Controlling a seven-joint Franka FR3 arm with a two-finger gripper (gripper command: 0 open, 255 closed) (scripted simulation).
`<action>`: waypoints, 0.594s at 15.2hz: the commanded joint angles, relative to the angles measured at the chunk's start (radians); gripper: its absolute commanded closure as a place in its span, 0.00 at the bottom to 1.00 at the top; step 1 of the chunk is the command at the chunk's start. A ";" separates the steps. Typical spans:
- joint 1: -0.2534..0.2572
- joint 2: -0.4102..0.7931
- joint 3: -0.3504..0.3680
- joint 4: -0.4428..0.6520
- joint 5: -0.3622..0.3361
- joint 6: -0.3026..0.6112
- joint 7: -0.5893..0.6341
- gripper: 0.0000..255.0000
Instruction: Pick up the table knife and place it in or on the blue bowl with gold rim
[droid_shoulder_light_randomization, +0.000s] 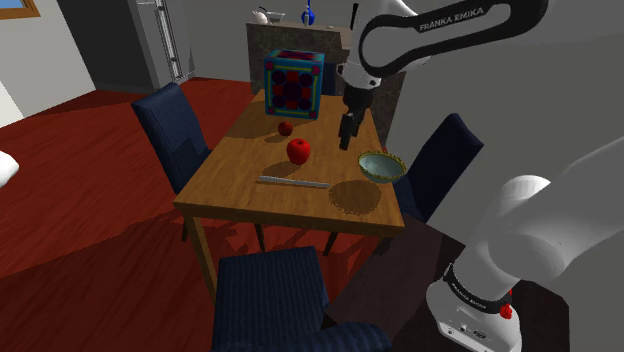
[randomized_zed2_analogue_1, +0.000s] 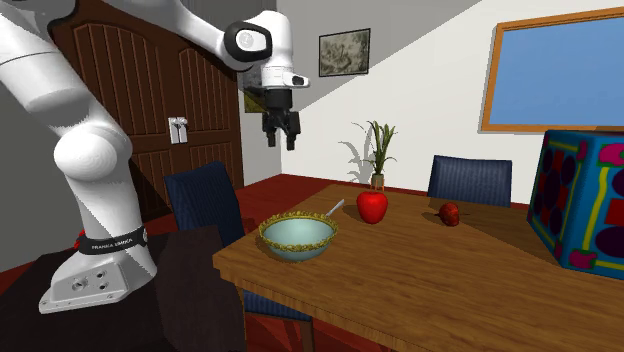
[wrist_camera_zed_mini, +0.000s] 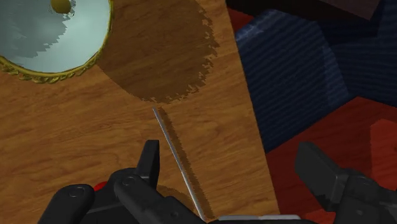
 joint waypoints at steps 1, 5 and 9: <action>0.011 0.075 -0.008 0.017 0.005 0.061 -0.037 0.00; 0.030 0.227 -0.023 0.072 0.023 0.162 -0.113 0.00; 0.043 0.381 -0.026 0.147 0.051 0.244 -0.192 0.00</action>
